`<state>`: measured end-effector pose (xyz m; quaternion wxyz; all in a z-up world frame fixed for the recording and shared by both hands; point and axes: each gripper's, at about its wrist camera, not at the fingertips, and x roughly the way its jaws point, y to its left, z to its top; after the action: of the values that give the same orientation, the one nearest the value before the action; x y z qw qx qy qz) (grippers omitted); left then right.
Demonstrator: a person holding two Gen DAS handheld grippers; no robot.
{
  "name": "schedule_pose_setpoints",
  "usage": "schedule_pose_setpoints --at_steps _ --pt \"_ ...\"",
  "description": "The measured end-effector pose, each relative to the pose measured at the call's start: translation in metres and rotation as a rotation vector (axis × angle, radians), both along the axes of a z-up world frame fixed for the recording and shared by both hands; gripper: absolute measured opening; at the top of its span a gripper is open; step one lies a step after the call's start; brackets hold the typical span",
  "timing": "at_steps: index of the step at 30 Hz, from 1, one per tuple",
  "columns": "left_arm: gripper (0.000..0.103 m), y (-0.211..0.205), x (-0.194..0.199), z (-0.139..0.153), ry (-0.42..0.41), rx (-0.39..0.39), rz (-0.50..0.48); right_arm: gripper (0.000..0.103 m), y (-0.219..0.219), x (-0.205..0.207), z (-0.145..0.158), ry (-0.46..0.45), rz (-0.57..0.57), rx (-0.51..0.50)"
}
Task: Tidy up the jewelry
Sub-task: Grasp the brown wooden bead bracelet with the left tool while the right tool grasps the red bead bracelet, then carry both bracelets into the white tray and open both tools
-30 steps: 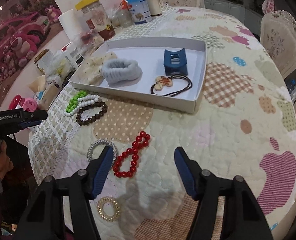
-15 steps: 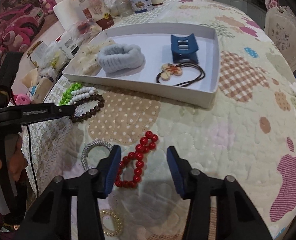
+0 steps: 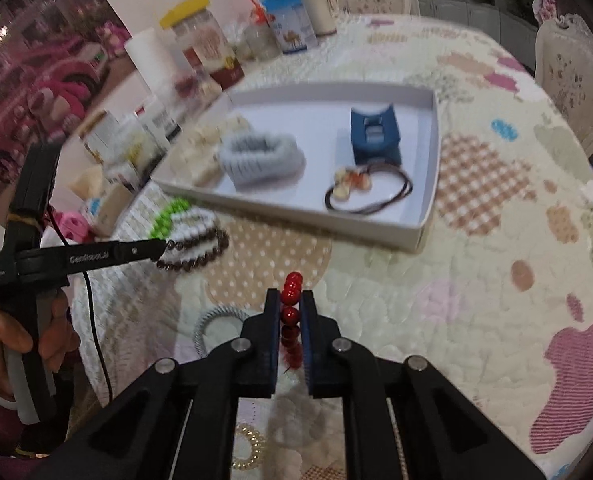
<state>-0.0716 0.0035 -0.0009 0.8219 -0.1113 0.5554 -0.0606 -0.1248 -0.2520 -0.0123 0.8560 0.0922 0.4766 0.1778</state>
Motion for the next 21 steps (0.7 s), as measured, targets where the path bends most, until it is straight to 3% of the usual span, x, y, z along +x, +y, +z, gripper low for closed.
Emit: schedule_pose_setpoints --at_steps 12,21 --pt "0.008 -0.003 0.012 0.088 -0.159 0.031 -0.027 0.009 -0.018 0.009 0.051 -0.114 -0.002 0.047" --pt "0.008 -0.015 0.060 0.114 -0.235 0.101 -0.057 0.009 -0.019 0.045 0.074 -0.162 -0.001 0.019"
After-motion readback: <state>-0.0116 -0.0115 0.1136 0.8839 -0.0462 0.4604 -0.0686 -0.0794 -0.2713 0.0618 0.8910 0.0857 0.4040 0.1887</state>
